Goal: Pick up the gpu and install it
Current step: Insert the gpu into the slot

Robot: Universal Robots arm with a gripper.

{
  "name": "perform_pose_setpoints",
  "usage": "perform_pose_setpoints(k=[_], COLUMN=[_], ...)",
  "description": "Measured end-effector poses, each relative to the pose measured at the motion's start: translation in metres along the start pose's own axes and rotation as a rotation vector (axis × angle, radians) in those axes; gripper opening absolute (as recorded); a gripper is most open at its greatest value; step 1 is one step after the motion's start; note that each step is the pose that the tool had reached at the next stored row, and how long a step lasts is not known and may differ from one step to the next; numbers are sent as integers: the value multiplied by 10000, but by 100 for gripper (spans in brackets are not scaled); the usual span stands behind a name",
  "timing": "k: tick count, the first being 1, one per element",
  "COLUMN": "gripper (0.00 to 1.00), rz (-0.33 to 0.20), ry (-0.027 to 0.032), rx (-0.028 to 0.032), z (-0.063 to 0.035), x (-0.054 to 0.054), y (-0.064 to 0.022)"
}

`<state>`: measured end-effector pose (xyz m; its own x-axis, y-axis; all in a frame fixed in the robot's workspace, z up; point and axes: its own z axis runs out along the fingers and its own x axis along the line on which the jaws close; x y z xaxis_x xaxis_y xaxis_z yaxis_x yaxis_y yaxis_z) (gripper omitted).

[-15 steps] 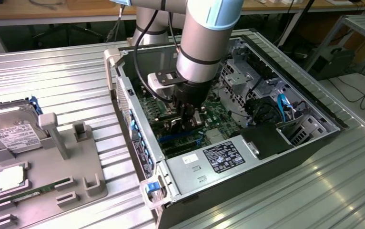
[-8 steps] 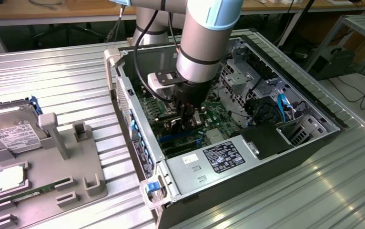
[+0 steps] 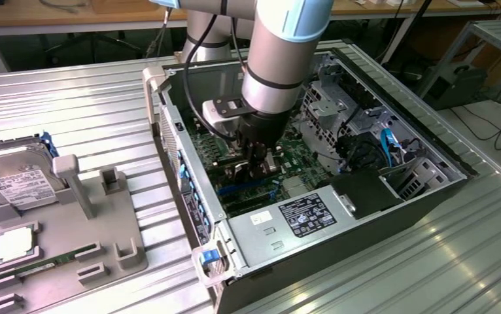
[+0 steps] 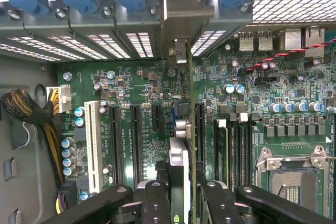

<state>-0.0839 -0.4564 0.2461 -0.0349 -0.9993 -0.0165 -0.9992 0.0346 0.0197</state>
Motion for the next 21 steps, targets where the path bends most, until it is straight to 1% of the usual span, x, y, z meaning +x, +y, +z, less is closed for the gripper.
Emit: perform_pose_setpoints(k=[3, 4, 5, 6, 8, 11, 15, 16, 21], gripper=[28, 28, 28, 28, 28, 28, 28, 28, 28], rz=[1, 0, -1, -8, -11, -9, 31, 36, 47], ry=[-1, -5, -5, -6, -9, -11, -9, -12, -7], rx=[-1, 16, 18, 118, 153, 153, 153, 155, 153], z=[21, 21, 21, 33, 22, 31, 15, -2, -2], x=[0, 1, 1, 2, -4, -1, 5, 5, 9], y=[2, 8, 8, 15, 25, 39, 39, 39, 39])
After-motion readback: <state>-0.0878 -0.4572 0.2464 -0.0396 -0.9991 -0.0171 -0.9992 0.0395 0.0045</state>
